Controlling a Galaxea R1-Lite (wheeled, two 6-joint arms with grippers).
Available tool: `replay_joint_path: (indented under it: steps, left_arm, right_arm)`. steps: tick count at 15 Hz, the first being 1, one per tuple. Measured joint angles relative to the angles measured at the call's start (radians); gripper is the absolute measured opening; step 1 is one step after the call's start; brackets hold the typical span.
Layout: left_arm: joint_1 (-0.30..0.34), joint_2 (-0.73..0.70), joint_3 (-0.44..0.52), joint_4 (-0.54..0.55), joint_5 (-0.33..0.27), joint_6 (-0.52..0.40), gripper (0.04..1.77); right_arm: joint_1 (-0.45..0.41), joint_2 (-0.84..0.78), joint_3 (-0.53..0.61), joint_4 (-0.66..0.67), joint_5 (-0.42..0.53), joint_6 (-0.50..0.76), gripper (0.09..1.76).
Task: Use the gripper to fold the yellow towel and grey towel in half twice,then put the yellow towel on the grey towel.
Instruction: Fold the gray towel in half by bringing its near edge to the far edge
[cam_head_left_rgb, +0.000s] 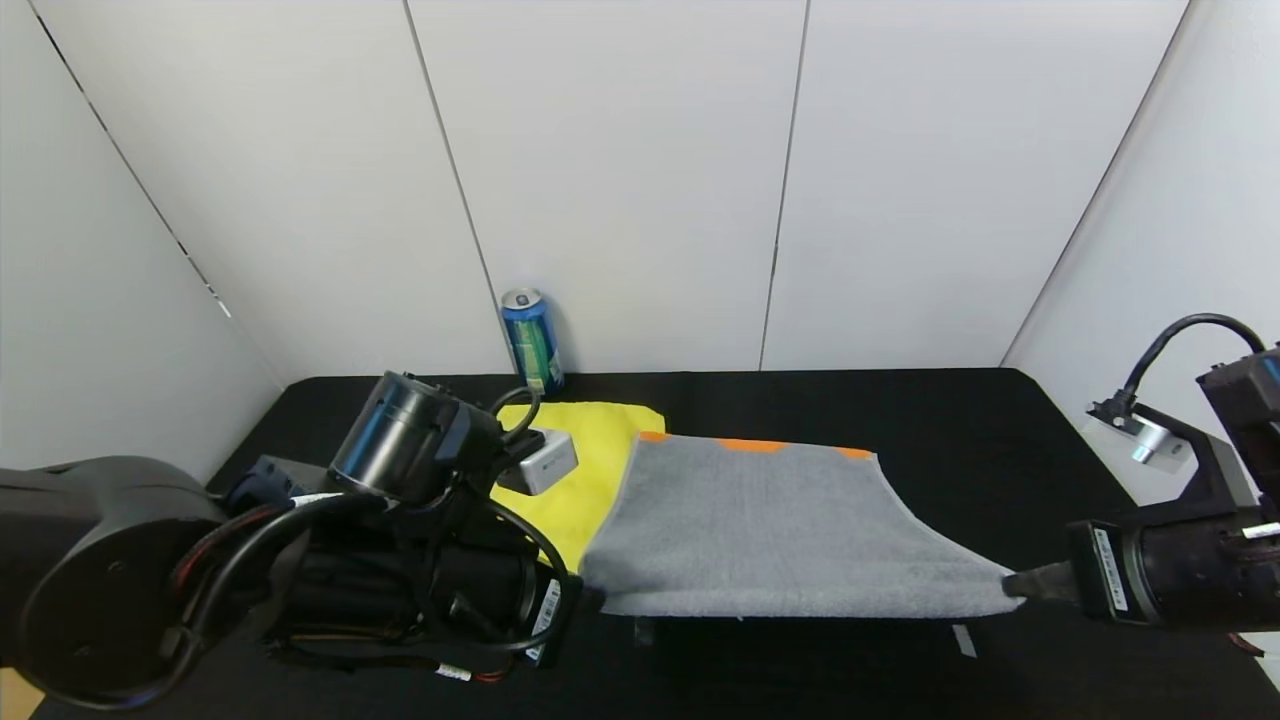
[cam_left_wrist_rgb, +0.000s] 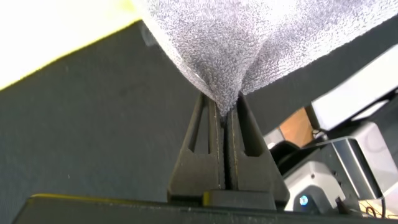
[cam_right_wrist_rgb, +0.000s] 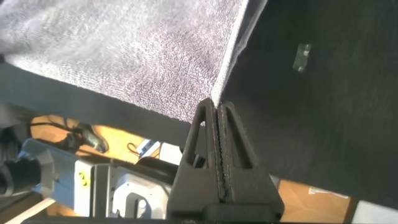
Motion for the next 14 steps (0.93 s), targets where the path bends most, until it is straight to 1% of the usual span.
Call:
replay_joint_path:
  steps: [3, 9, 12, 14]
  left_arm:
    - [-0.024, -0.049, 0.026, 0.000, 0.005, -0.005, 0.13]
    - [-0.029, -0.081, 0.033, -0.001, 0.014, -0.002, 0.13]
    - [-0.025, -0.070, 0.012, -0.002, 0.017, 0.002, 0.13]
    - [-0.020, -0.056, -0.020, -0.002, 0.016, 0.004, 0.13]
  right_arm:
    - [0.032, -0.057, 0.012, 0.023, 0.000, 0.026, 0.11]
    - [0.047, -0.076, 0.011, 0.018, 0.000, 0.030, 0.11]
    - [0.038, -0.054, -0.006, 0.015, 0.005, 0.028, 0.11]
    - [0.030, -0.030, -0.030, 0.014, 0.005, 0.027, 0.11]
